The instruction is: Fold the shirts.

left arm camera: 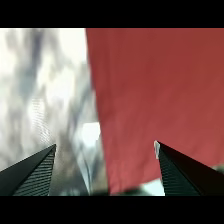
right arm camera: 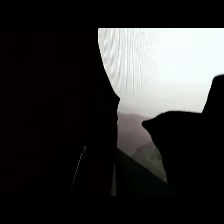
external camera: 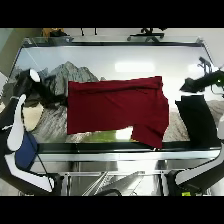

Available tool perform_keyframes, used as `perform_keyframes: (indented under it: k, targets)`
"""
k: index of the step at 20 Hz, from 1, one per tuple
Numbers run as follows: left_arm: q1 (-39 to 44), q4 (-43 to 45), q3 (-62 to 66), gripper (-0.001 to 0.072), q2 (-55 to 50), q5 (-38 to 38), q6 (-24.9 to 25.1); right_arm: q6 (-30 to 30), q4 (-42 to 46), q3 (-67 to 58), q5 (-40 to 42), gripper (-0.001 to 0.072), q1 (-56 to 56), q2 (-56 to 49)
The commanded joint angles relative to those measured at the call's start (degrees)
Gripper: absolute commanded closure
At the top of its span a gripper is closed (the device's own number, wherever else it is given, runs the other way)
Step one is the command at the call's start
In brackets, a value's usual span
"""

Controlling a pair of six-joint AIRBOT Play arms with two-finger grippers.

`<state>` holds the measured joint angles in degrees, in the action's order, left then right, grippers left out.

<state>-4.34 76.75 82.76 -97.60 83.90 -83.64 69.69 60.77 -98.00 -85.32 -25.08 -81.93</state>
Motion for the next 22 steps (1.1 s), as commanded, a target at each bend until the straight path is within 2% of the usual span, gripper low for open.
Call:
perform_keyframes:
  k: [1, 4, 8, 9, 12, 13, 14, 17, 20, 22]
  targets:
    - [-2.27, -2.05, -19.1, 0.0019, 7.08, -6.88, 1.75, 0.57, -6.43, 15.17, -1.97, 0.0486, -5.66, 7.91]
    - [-3.58, -10.1, -26.53, 0.0019, 9.18, -13.07, 4.61, 0.13, -7.52, 26.45, 2.4, 0.0485, -8.5, 14.49]
    - [-2.47, -20.55, -29.24, 0.002, 8.96, -17.18, 8.85, -0.66, -7.5, 36.87, 2.82, 0.048, -8.61, 18.12]
    - [-1.86, -22.29, -28.74, 0.0071, 8.96, -17.35, 9.73, -0.66, -7.5, 39.08, 2.8, 0.0481, -8.63, 18.56]
    - [0.24, -22.43, -25.57, 0.0555, 8.96, -15.26, 11.72, -0.63, -7.5, 45.64, 3.61, 0.0459, -8.63, 20.35]
    - [0.68, -22.34, -24.59, 0.0695, 8.96, -14.23, 12.85, -0.17, -7.5, 47.67, 4.52, 0.0351, -8.63, 20.98]
    - [0.87, -21.88, -23.61, 0.0695, 8.96, -13.79, 13.0, 0.22, -7.52, 49.64, 5.25, 0.0262, -8.63, 21.33]
    - [0.24, -15.45, -19.91, 0.0695, 8.92, -14.29, 10.78, 0.2, -7.52, 55.67, 7.54, 0.0261, -8.37, 21.55]
    - [-1.99, -15.43, -19.08, 0.0695, 8.9, -14.88, 10.05, -0.26, -8.2, 60.72, 11.56, 0.0253, -8.37, 21.55]
    - [-2.86, -15.37, -19.76, 0.0694, 8.9, -15.15, 10.08, -2.64, -12.31, 63.36, 14.75, 0.0253, -8.37, 21.14]
